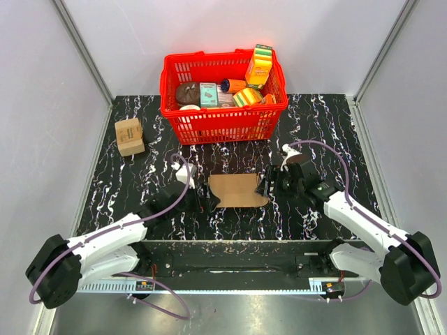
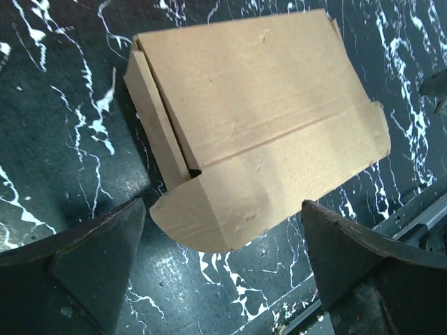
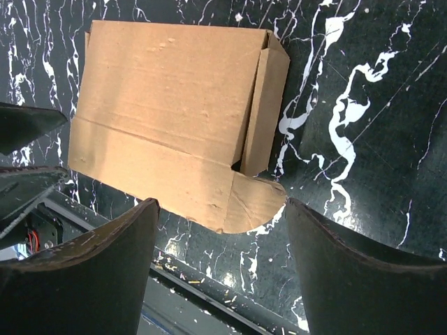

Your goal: Fold the paper box

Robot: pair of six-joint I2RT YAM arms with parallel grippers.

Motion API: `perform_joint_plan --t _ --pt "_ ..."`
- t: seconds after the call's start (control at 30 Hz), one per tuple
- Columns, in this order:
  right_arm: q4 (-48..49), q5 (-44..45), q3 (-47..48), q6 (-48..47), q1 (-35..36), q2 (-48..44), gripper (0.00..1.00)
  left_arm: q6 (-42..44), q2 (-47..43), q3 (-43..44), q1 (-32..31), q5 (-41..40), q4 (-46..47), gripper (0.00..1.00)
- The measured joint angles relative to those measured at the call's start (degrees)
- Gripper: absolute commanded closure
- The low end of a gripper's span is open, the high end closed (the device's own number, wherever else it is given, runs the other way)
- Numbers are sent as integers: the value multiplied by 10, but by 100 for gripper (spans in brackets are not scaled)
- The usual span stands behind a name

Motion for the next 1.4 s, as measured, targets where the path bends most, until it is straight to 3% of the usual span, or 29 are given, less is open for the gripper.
perform_joint_plan --t 0.4,1.4 --pt "1 -24 -2 10 4 27 27 -17 47 1 -42 5 18 9" --pt "53 -96 -17 30 5 82 32 -32 73 1 -44 34 66 20"
